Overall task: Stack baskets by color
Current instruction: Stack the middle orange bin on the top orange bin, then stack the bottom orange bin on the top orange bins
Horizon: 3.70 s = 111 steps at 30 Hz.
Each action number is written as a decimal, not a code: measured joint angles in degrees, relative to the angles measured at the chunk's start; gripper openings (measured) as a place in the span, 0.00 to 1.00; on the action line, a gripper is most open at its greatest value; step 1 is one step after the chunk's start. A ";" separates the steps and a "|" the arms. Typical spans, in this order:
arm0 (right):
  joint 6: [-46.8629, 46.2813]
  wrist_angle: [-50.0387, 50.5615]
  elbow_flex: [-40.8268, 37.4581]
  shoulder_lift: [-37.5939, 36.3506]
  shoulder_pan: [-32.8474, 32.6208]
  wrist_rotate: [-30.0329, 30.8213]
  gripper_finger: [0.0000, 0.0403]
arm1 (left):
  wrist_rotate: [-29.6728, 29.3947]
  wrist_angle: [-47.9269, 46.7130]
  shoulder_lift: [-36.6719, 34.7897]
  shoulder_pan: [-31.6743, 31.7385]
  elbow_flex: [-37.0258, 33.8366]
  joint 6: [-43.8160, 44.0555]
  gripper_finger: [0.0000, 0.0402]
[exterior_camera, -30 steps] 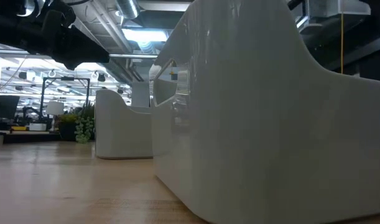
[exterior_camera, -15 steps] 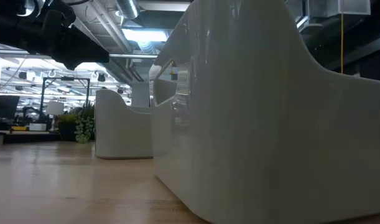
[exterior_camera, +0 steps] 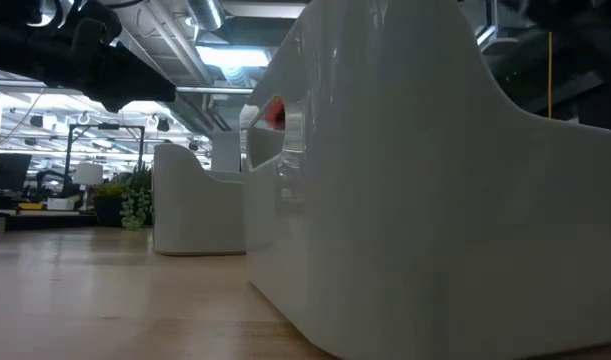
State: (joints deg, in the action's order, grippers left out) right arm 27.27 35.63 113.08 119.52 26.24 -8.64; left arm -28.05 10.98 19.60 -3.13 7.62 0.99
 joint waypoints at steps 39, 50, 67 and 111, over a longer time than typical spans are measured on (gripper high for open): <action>-4.33 12.69 9.55 13.05 2.53 4.05 0.30 | 0.04 -0.26 -0.01 0.00 0.00 0.04 0.38; -13.42 53.16 17.58 7.32 -0.38 2.82 0.33 | 0.04 -0.67 -0.01 0.01 0.00 0.15 0.38; -41.20 22.13 -49.09 -34.74 -16.09 -3.16 0.33 | 0.05 -1.44 0.01 0.01 0.00 2.08 0.38; -2.56 -21.17 -18.51 -24.44 -2.56 1.61 0.00 | 0.02 -1.50 0.01 0.01 0.00 3.13 0.38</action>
State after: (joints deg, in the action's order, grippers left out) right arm 24.71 14.46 94.57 95.08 23.69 -7.03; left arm -28.03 9.47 19.62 -3.11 7.62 4.12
